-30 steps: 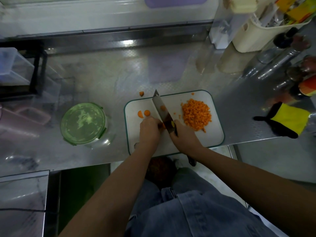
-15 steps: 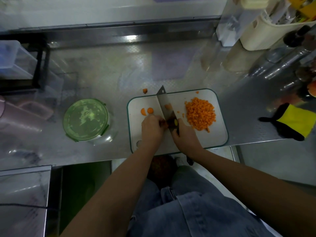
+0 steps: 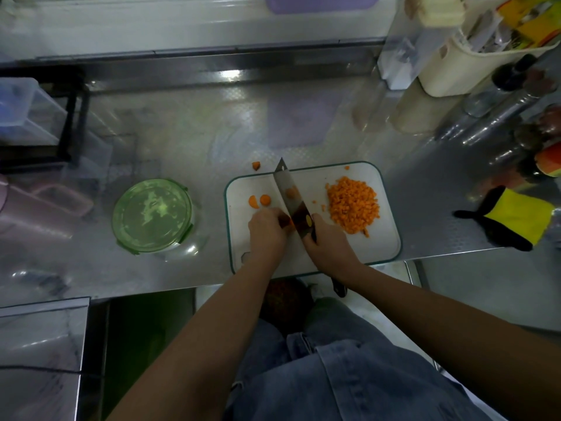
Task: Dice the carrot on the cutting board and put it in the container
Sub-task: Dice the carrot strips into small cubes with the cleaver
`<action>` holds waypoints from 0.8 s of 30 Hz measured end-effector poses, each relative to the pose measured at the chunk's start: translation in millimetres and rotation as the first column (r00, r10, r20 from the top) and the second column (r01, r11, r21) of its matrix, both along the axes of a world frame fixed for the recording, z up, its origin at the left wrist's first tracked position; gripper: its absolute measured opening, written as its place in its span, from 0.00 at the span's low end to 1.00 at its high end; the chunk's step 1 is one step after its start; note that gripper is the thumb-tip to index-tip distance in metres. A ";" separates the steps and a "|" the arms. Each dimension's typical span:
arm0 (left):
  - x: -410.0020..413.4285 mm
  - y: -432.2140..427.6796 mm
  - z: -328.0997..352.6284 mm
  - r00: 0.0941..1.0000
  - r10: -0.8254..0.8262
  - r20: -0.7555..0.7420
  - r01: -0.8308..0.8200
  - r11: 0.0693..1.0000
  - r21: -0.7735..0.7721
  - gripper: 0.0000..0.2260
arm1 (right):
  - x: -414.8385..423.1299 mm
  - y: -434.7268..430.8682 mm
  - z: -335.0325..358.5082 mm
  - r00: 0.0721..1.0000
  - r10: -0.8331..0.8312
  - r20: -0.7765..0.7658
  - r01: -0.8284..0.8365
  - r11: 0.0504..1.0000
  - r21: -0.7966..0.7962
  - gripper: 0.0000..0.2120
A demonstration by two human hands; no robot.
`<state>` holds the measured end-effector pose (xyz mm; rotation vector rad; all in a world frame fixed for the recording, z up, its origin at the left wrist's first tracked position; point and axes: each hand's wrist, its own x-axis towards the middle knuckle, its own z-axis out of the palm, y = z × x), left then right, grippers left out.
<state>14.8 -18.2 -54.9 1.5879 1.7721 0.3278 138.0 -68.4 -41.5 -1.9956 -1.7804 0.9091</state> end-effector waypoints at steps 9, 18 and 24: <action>1.1 0.0 -1.3 1.000 0.016 0.000 -0.016 1.000 -0.017 0.05 | -6.8 2.2 -1.4 1.000 0.004 -0.003 -0.004 1.000 -0.029 0.06; -0.7 -0.9 -0.7 1.000 0.006 0.011 -0.006 1.000 -0.013 0.05 | -7.6 6.7 -9.9 0.999 -0.031 -0.023 0.031 0.999 -0.013 0.05; -1.6 -2.4 2.3 1.000 0.004 0.024 -0.004 1.000 -0.007 0.07 | 2.8 4.9 -9.8 0.993 -0.116 -0.037 0.116 0.993 -0.003 0.05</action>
